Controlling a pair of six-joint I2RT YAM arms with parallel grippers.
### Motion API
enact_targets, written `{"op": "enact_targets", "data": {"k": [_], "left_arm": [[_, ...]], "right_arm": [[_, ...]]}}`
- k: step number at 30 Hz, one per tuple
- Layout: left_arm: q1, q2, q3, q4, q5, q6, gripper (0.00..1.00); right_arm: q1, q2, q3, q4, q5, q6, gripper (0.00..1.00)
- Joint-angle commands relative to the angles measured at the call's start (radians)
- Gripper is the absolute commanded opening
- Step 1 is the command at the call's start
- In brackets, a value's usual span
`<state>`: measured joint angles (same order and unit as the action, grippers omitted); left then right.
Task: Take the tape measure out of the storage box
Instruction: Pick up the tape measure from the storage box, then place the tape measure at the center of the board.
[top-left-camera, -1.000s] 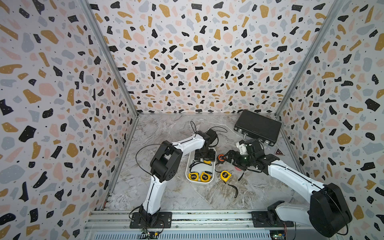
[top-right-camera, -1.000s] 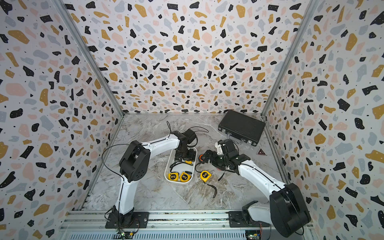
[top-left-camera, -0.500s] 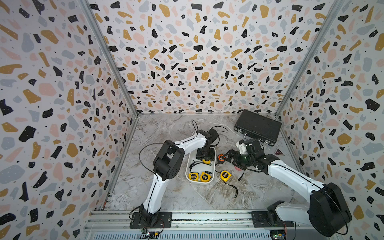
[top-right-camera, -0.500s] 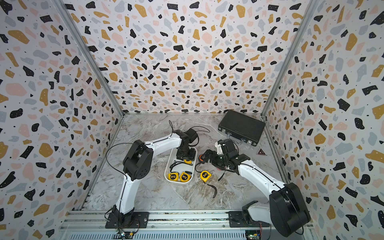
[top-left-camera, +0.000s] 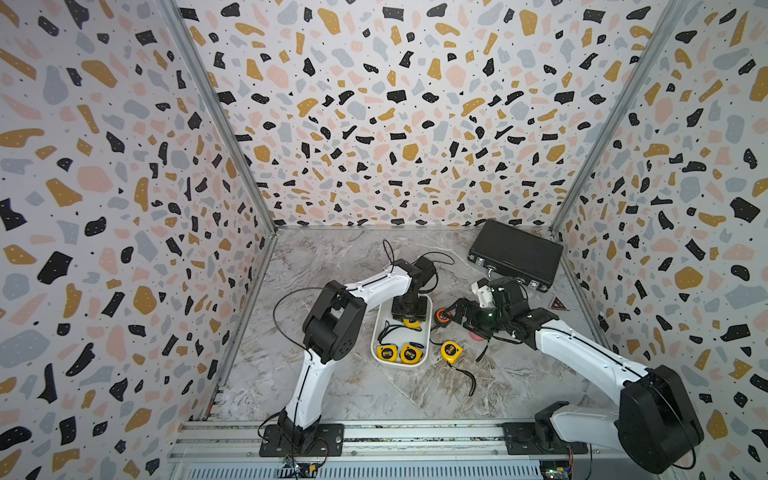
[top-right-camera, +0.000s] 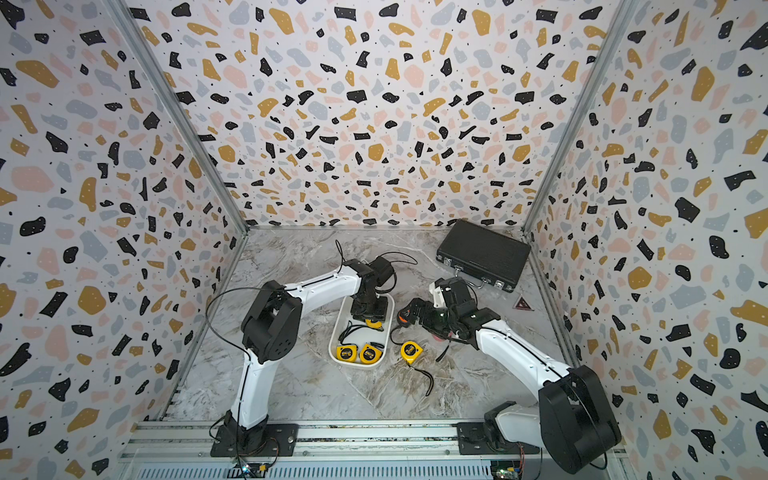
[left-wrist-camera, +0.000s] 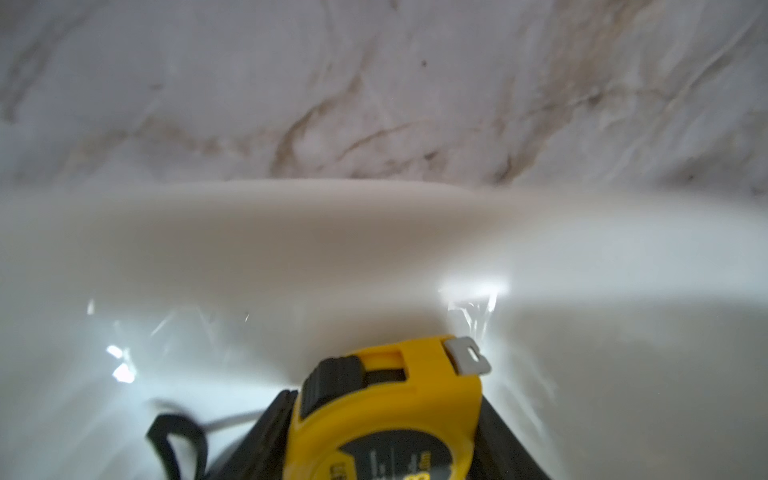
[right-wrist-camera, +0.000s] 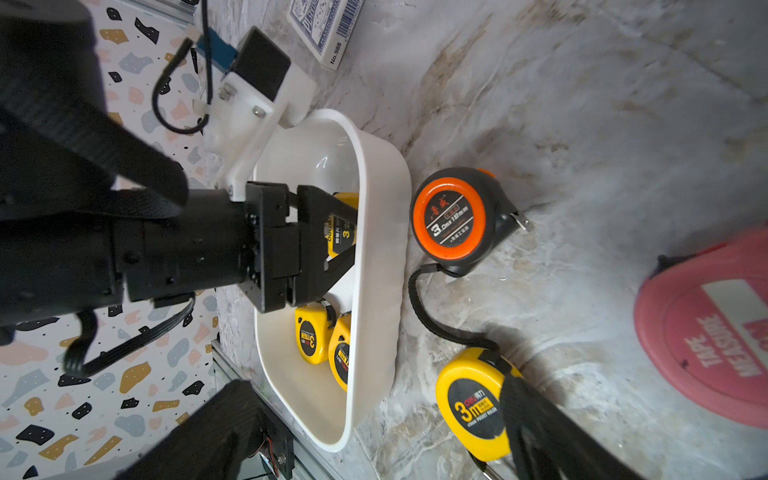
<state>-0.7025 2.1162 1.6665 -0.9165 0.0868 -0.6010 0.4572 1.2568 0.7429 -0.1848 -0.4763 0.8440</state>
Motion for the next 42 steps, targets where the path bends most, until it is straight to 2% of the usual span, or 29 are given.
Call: {"op": "enact_targets", "data": {"k": [1,8,16,22,29,38,42], "left_arm": [[-0.003,-0.146,-0.019,-0.004,-0.03,-0.095,0.0],[-0.003,-0.303,-0.037,0.002,-0.02,-0.244,0.0],[-0.026,-0.424,-0.064,0.09,0.04,-0.457,0.0],[-0.063,-0.452,-0.038,0.16,0.067,-0.583,0.0],[-0.103,-0.467,-0.017,0.235,0.105,-0.691,0.0],[-0.144,-0.491,-0.041,0.326,0.164,-0.789,0.0],[-0.16,-0.499,-0.047,0.336,0.178,-0.807,0.0]], "right_arm": [[-0.003,-0.034,0.003,0.026,-0.018,-0.02,0.97],[0.008,-0.092,-0.032,0.093,-0.018,-0.008,0.97],[0.064,-0.206,-0.068,0.205,0.039,-0.013,0.97],[0.124,-0.269,-0.077,0.291,0.088,-0.016,0.96],[0.144,-0.316,-0.086,0.333,0.147,-0.017,0.93],[0.148,-0.319,-0.096,0.353,0.176,-0.022,0.84],[0.147,-0.321,-0.097,0.366,0.194,-0.024,0.76]]}}
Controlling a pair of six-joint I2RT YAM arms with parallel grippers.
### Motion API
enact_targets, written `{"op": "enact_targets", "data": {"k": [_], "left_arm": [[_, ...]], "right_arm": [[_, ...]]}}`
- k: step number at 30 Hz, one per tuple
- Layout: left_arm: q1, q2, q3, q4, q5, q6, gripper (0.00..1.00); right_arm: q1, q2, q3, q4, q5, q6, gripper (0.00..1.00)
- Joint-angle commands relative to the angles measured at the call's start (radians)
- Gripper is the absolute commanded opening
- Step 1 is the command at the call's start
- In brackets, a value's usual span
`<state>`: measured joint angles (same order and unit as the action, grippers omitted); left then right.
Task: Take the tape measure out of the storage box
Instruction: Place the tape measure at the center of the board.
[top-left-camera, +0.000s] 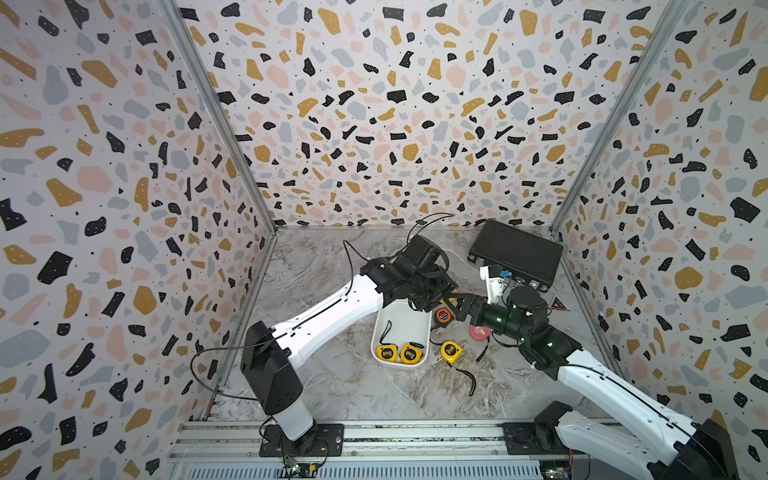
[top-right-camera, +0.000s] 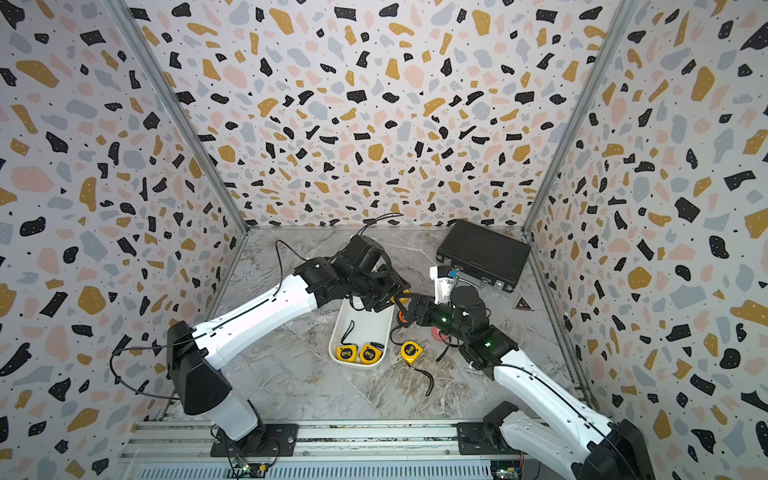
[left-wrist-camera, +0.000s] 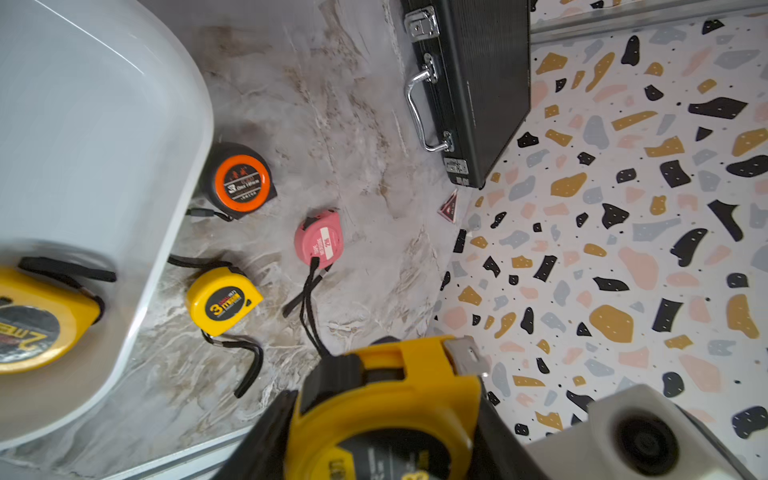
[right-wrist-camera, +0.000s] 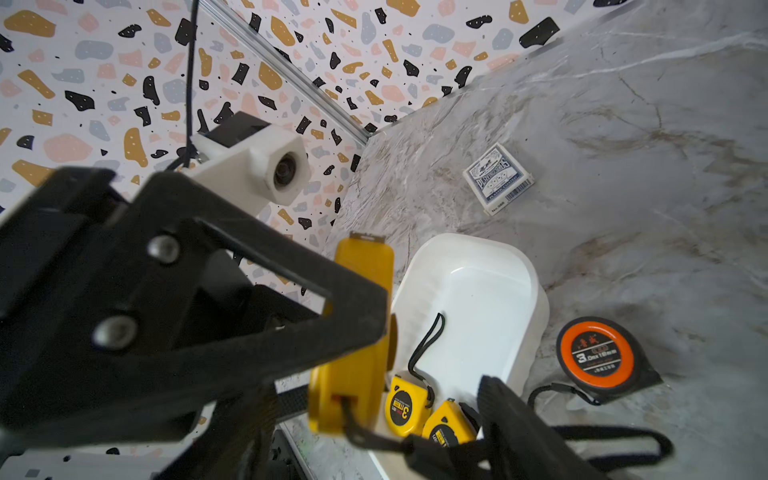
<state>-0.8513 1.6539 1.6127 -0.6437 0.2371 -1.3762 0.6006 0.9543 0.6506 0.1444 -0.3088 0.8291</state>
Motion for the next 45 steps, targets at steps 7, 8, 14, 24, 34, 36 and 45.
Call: {"op": "enact_targets", "data": {"k": [7,8,14,24,34,36,45], "left_arm": [[-0.022,-0.043,-0.017,0.08,0.051,-0.048,0.0],[-0.022,-0.044,-0.023,0.085,0.054,-0.051,0.0],[-0.023,-0.039,-0.037,0.108,0.068,-0.06,0.0],[-0.017,-0.035,-0.034,0.071,0.025,0.001,0.95],[0.024,-0.123,-0.121,-0.026,-0.072,0.07,1.0],[0.027,-0.136,-0.146,-0.028,-0.076,0.072,1.0],[0.039,-0.17,-0.206,-0.021,-0.078,0.067,1.0]], "right_arm": [[0.004,-0.029,-0.005,0.049,0.055,-0.017,0.6],[0.004,-0.029,-0.006,0.05,0.058,-0.016,0.56],[0.004,-0.033,-0.011,0.043,0.067,-0.01,0.27],[-0.007,-0.042,-0.035,0.004,0.104,-0.004,0.13],[-0.166,0.107,-0.077,0.111,-0.004,0.061,0.13],[-0.194,0.167,-0.081,0.156,-0.034,0.082,0.13],[-0.241,0.405,-0.054,0.236,-0.092,0.15,0.14]]}}
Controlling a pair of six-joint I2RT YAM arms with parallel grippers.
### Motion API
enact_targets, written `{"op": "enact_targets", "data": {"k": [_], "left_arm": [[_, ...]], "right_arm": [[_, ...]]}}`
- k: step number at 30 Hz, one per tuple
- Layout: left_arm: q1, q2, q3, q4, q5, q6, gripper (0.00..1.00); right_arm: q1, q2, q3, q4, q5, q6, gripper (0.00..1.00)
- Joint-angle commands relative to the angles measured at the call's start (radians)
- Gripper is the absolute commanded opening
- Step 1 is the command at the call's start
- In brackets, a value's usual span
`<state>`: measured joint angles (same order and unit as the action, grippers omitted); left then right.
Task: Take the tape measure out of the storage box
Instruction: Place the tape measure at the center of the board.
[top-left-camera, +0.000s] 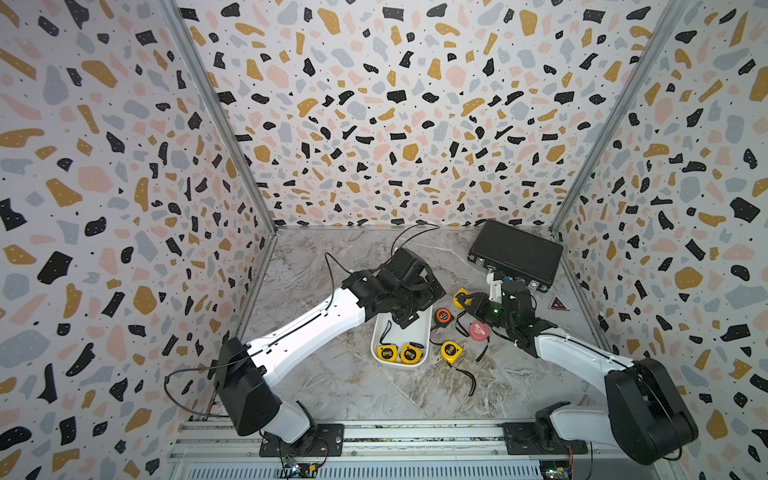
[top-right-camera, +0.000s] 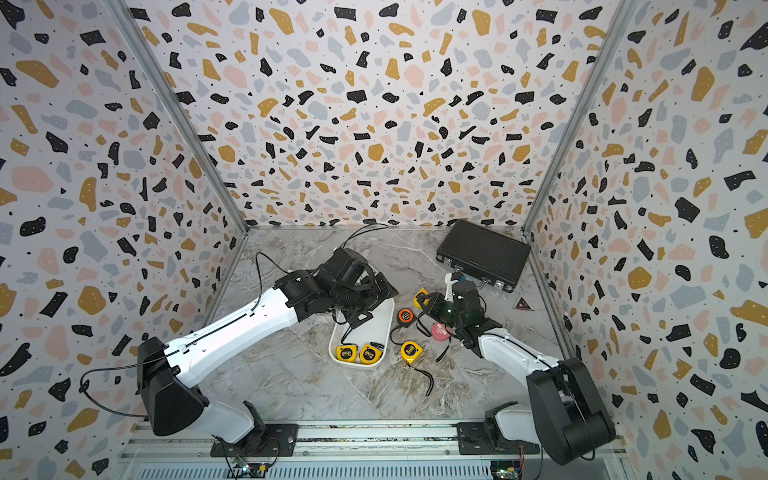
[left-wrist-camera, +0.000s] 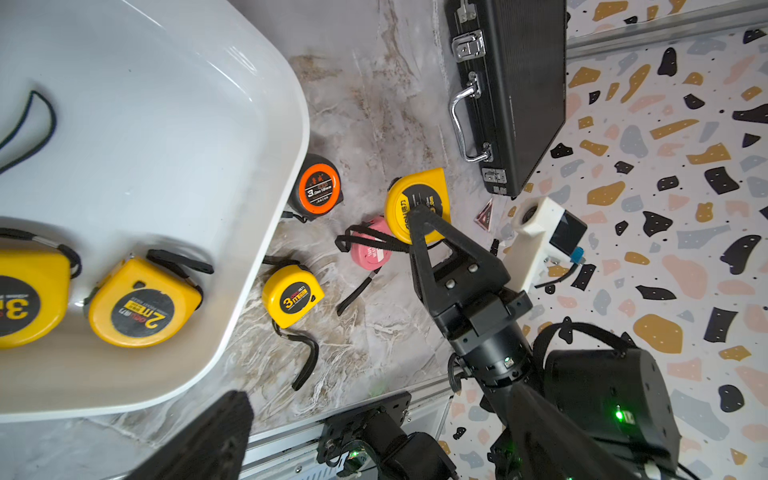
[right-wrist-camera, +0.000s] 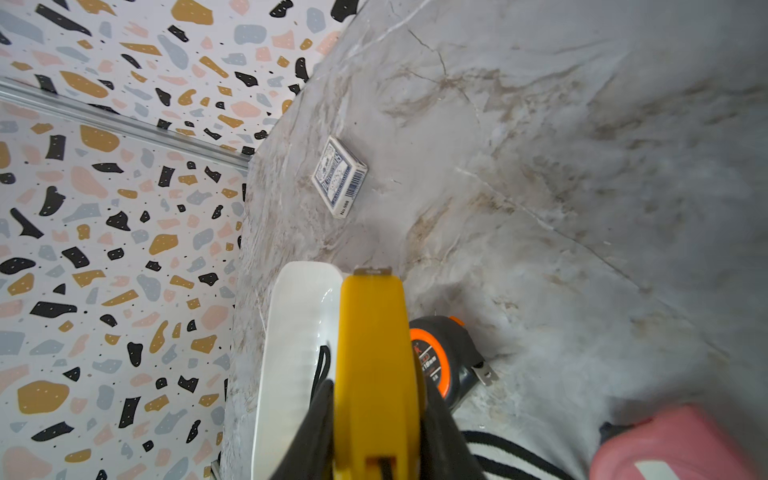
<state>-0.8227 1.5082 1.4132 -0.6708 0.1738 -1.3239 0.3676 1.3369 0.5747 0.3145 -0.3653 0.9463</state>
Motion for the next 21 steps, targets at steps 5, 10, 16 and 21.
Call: {"op": "enact_targets", "data": {"k": [5,10,16,21], "left_arm": [[0.017,-0.027,-0.004,0.003,-0.014,0.022,1.0],[0.018,-0.024,-0.004,0.0,-0.015,0.024,1.0],[0.021,-0.024,-0.004,-0.007,-0.02,0.024,1.0],[0.023,-0.023,0.003,-0.008,-0.025,0.023,1.0]], "right_arm": [[-0.027,0.108,0.015,0.082,-0.038,0.052,0.14],[-0.039,0.182,0.032,0.104,-0.063,0.052,0.15],[-0.05,0.261,0.071,0.104,-0.091,0.054,0.17],[-0.052,0.272,0.09,0.057,-0.092,0.046,0.23]]}}
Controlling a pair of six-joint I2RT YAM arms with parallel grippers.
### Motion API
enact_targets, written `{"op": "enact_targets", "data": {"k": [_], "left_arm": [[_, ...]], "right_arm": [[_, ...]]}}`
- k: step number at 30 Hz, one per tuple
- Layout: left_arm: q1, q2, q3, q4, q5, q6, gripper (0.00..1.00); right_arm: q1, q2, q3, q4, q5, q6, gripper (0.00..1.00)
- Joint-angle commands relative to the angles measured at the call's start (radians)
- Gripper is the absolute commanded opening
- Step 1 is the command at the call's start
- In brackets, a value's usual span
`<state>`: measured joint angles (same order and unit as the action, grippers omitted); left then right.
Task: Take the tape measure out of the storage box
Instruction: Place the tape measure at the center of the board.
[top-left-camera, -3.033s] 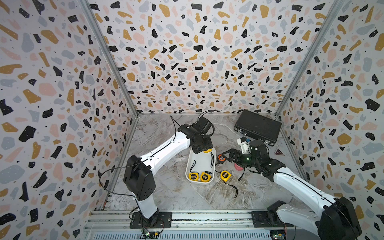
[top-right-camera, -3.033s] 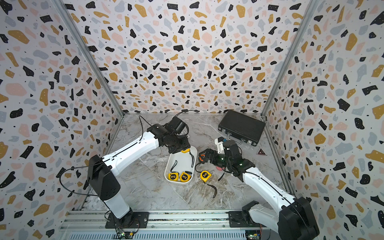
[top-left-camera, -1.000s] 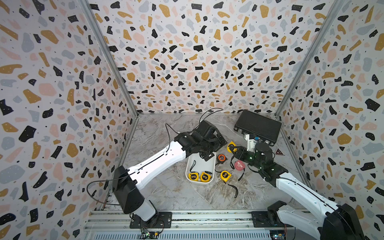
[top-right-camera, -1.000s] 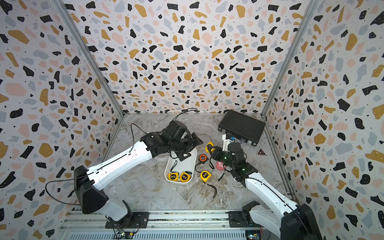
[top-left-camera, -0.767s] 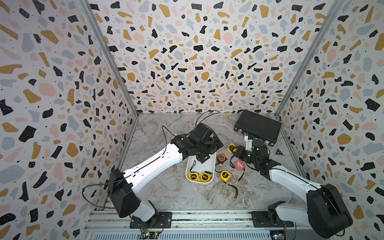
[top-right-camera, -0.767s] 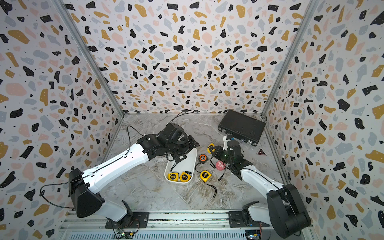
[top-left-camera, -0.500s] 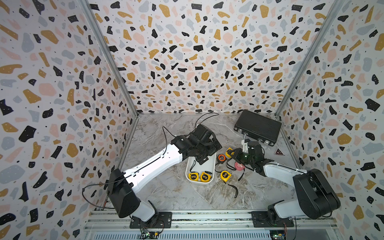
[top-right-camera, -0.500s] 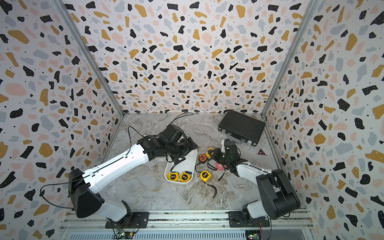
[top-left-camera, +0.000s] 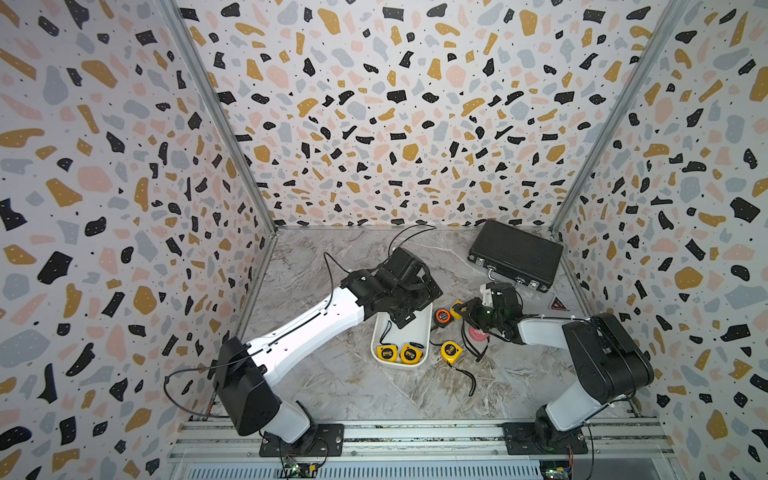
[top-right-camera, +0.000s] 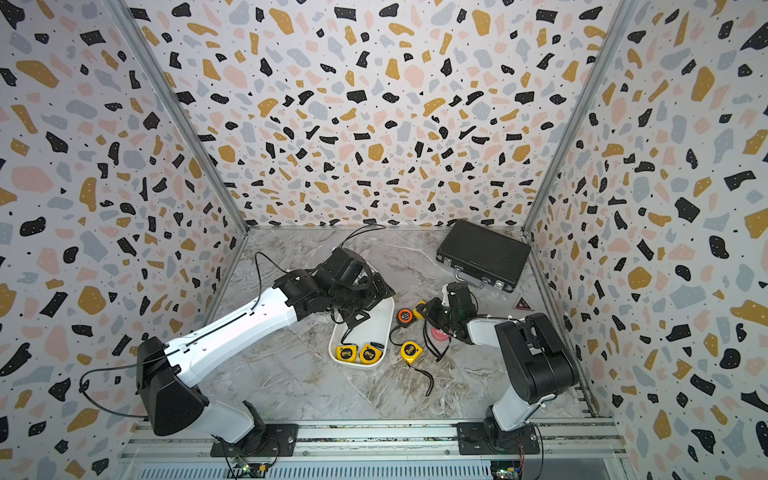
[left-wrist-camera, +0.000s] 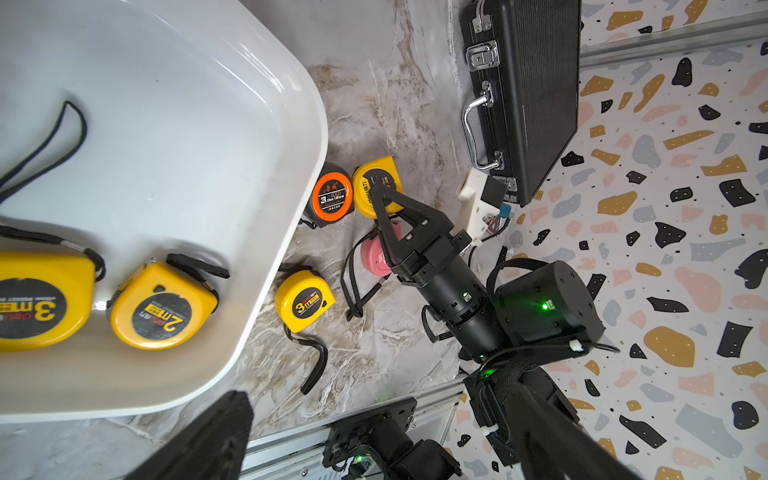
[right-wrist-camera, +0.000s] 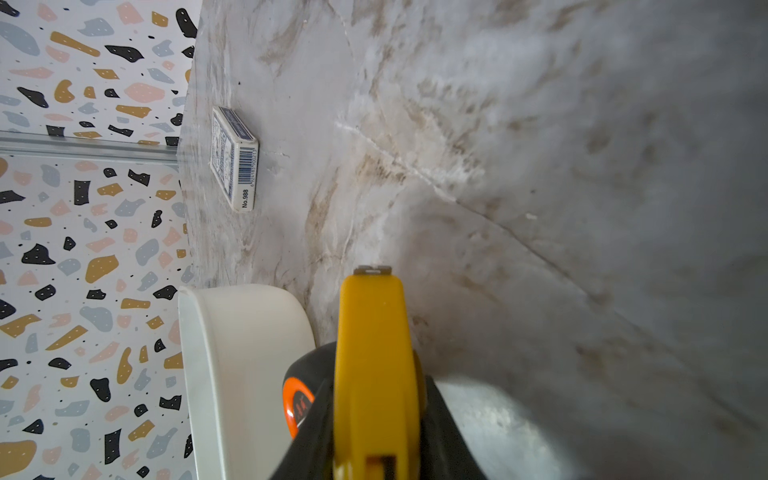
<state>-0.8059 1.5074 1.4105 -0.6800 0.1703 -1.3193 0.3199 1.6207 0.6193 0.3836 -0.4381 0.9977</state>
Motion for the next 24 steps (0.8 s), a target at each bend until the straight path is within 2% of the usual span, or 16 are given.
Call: {"op": "enact_targets", "data": {"k": [1,7,11,14,20,24], "left_arm": [[0.008,-0.021,0.007,0.0,-0.021,0.02,1.0],[0.007,-0.012,0.017,0.0,-0.021,0.021,1.0],[0.007,-0.015,0.016,-0.002,-0.021,0.021,1.0],[0.006,-0.021,0.013,-0.004,-0.025,0.021,1.0],[0.008,-0.03,0.003,-0.014,-0.04,0.028,1.0],[0.009,-0.015,0.016,-0.062,-0.054,0.083,1.0]], "right_arm": [[-0.004,-0.013,0.048,-0.026,-0.019,-0.01,0.26],[-0.004,-0.027,0.072,-0.142,-0.01,-0.047,0.39],[-0.005,-0.03,0.087,-0.202,-0.009,-0.06,0.41],[-0.005,-0.04,0.095,-0.242,-0.004,-0.071,0.48],[-0.005,-0.106,0.097,-0.321,0.023,-0.102,0.59],[-0.005,-0.162,0.12,-0.41,0.04,-0.138,0.68]]}}
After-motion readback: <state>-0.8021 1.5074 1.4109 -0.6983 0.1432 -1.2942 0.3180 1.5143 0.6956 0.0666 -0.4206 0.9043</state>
